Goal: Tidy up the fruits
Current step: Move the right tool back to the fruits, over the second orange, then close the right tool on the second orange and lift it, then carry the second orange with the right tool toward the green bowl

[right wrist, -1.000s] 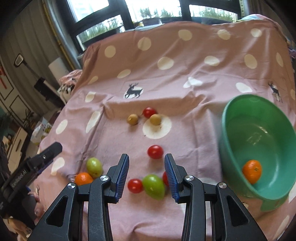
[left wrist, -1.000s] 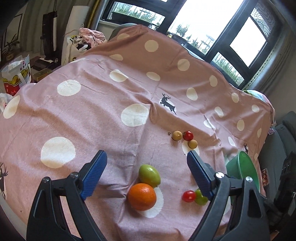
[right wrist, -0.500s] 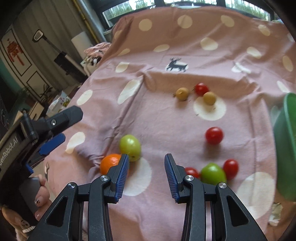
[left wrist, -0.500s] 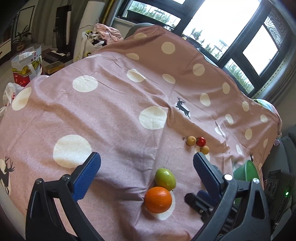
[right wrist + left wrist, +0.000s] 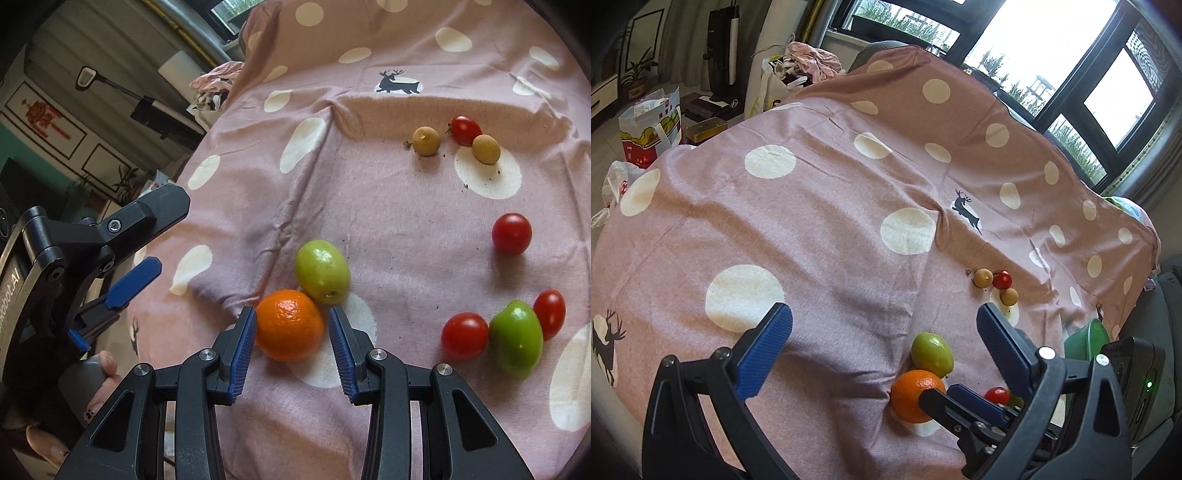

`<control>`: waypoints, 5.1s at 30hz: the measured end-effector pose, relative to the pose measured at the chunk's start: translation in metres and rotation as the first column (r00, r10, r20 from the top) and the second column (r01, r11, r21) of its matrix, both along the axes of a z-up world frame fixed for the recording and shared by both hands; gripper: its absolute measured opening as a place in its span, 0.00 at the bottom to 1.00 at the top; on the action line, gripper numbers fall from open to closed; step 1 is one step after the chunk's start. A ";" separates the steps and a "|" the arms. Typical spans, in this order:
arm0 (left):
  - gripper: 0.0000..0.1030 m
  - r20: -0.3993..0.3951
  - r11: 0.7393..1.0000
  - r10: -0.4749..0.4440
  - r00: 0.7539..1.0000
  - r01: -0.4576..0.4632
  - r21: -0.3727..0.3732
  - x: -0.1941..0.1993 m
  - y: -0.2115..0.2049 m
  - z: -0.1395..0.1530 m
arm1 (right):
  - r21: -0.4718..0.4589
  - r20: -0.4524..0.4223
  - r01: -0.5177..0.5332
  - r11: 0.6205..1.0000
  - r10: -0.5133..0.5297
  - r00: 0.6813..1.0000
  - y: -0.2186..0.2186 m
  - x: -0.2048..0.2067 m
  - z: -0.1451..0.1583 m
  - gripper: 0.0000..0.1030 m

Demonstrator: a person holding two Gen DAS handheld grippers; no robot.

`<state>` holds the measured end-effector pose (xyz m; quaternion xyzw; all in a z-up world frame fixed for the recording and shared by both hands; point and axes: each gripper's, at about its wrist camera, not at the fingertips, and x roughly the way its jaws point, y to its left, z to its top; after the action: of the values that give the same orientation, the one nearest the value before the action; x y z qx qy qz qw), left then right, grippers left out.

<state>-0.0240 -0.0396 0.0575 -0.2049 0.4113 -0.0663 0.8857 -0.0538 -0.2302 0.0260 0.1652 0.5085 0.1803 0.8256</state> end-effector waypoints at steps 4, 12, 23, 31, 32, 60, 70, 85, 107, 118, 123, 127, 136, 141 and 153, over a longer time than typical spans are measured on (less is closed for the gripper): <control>0.98 0.001 1.000 -0.002 1.000 0.002 0.023 -0.001 -0.002 0.000 | 0.021 -0.011 -0.006 1.000 0.006 1.000 0.002 0.004 -0.003 0.40; 0.98 0.006 0.999 -0.015 1.000 0.015 0.046 -0.002 -0.008 0.001 | 0.012 -0.024 -0.017 1.000 0.017 1.000 0.009 0.007 -0.008 0.43; 0.97 -0.006 0.998 -0.015 1.000 0.015 0.057 -0.001 -0.007 -0.002 | 0.010 -0.024 -0.007 1.000 0.007 1.000 0.005 0.008 -0.009 0.44; 0.96 -0.016 0.996 -0.056 0.998 0.057 0.075 -0.001 -0.019 -0.003 | 0.091 -0.126 0.080 0.993 -0.068 0.990 -0.041 0.013 -0.016 0.44; 0.96 -0.019 0.995 -0.062 0.998 0.063 0.080 -0.001 -0.022 -0.004 | 0.105 -0.141 0.080 0.991 -0.065 0.988 -0.043 0.014 -0.017 0.44; 0.57 -0.163 0.913 -0.402 0.901 0.409 0.010 -0.010 -0.099 -0.031 | 0.036 -0.038 0.258 0.966 -0.256 0.966 -0.091 0.008 0.003 0.44; 0.54 -0.198 0.884 -0.458 0.867 0.468 0.006 -0.011 -0.123 -0.042 | 0.027 -0.059 0.184 0.983 -0.182 0.981 -0.079 0.013 0.000 0.44; 0.50 -0.238 0.877 -0.468 0.851 0.480 -0.006 -0.007 -0.131 -0.056 | -0.006 -0.094 0.146 0.989 -0.145 0.985 -0.071 0.018 -0.009 0.44; 0.45 -0.212 0.884 -0.456 0.865 0.467 0.004 -0.007 -0.129 -0.054 | -0.001 -0.096 0.117 0.993 -0.117 0.989 -0.066 0.019 -0.013 0.45; 0.45 -0.110 0.888 -0.454 0.884 0.459 0.019 -0.021 -0.128 -0.028 | 0.010 0.002 0.132 0.991 -0.132 0.991 -0.068 0.005 0.013 0.45; 0.45 -0.069 0.889 -0.452 0.889 0.455 0.038 -0.028 -0.130 -0.016 | 0.007 0.049 0.142 0.990 -0.142 0.989 -0.068 -0.002 0.026 0.45; 0.45 -0.033 0.888 -0.455 0.890 0.456 0.051 -0.032 -0.131 -0.006 | 0.017 0.083 0.145 0.989 -0.146 0.986 -0.068 -0.008 0.037 0.45; 0.46 0.034 0.889 -0.454 0.891 0.450 0.082 -0.043 -0.136 0.015 | 0.023 0.156 0.155 0.988 -0.157 0.975 -0.072 -0.020 0.057 0.45; 0.45 0.072 0.883 -0.466 0.882 0.458 0.101 -0.047 -0.145 0.027 | 0.035 0.198 0.172 0.984 -0.176 0.964 -0.079 -0.027 0.069 0.45; 0.45 0.130 0.839 -0.542 0.831 0.523 0.151 -0.055 -0.185 0.048 | 0.084 0.261 0.255 0.963 -0.268 0.927 -0.115 -0.046 0.087 0.45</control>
<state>-0.0794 -0.2246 0.1052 -0.0272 0.3794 -0.3050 0.8731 -0.0995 -0.3456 0.1126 0.2254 0.3600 0.1016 0.8996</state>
